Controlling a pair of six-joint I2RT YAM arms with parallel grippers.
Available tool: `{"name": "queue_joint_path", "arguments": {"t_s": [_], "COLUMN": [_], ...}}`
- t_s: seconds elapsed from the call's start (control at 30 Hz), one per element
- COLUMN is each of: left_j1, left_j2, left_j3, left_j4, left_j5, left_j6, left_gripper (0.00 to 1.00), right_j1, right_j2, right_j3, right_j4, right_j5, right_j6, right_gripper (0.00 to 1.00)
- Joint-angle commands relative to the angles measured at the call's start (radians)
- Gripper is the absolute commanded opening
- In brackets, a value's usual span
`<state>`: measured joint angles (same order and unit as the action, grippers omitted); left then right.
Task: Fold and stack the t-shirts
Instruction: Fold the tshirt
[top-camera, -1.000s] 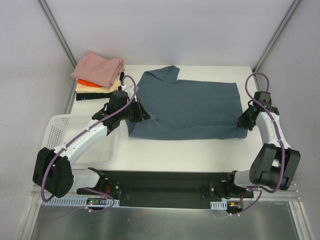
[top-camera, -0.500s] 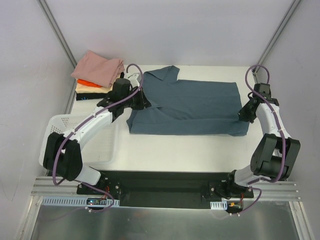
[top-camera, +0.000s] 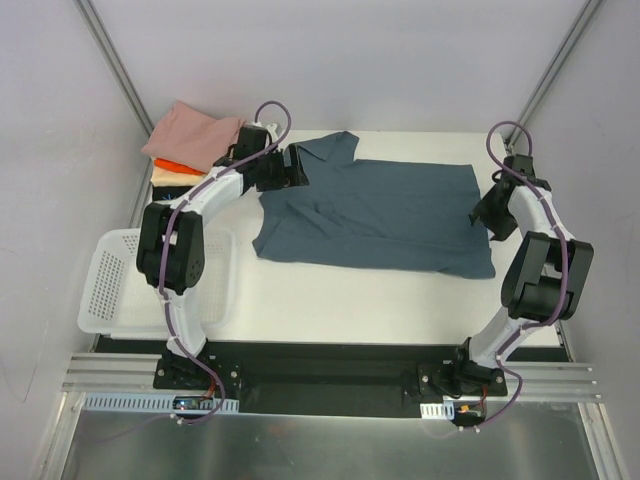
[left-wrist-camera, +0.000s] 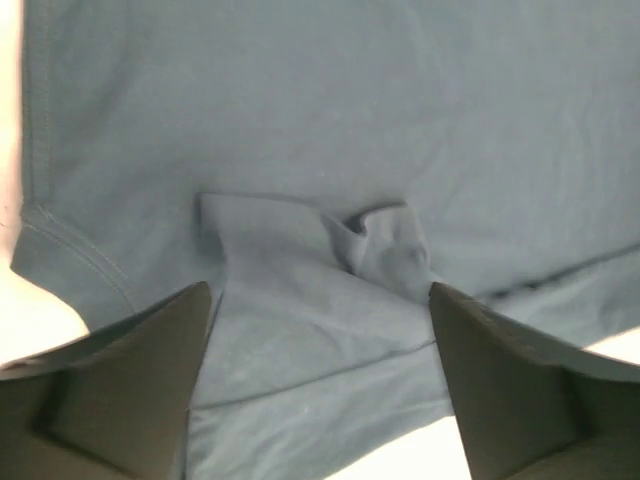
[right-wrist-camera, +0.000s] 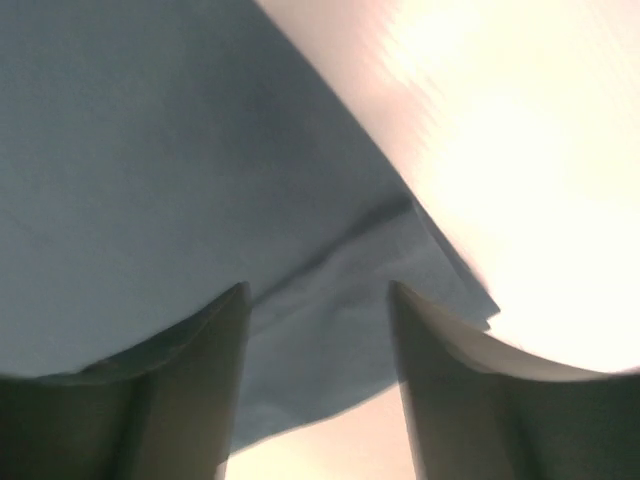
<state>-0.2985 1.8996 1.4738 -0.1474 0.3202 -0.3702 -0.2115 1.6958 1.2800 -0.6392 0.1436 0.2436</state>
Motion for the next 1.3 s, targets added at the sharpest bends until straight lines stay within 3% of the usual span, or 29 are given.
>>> {"name": "queue_joint_path", "arguments": {"t_s": [0.0, 0.07, 0.33, 0.57, 0.87, 1.07, 1.27], "left_j1": [0.007, 0.006, -0.028, -0.05, -0.05, -0.05, -0.051], "left_j2": [0.012, -0.017, -0.183, -0.108, -0.056, -0.149, -0.35], "left_j3": [0.105, 0.082, -0.168, -0.251, -0.367, -0.561, -0.785], "left_j4": [-0.092, -0.09, -0.055, 0.025, 0.043, 0.037, -0.006], "left_j5": [0.029, 0.033, 0.106, 0.172, 0.191, 0.141, 0.149], "left_j6": [-0.01, -0.022, -0.101, -0.174, -0.213, -0.219, -0.266], "left_gripper": [0.99, 0.99, 0.99, 0.99, 0.99, 0.99, 0.99], "right_j1": [0.006, 0.012, 0.079, 0.155, 0.167, 0.144, 0.118], "right_j2": [0.039, 0.018, -0.117, 0.026, 0.1, 0.032, -0.087], "right_j3": [0.111, 0.091, -0.094, -0.091, -0.091, -0.238, -0.396], "right_j4": [-0.04, -0.037, 0.019, 0.061, 0.015, -0.017, -0.068], "right_j5": [0.028, 0.007, -0.134, -0.294, -0.274, -0.286, -0.253], "right_j6": [-0.032, -0.043, -0.063, -0.069, -0.049, -0.056, -0.063], "right_gripper": [0.79, 0.97, 0.96, 0.97, 0.97, 0.97, 0.97]}}
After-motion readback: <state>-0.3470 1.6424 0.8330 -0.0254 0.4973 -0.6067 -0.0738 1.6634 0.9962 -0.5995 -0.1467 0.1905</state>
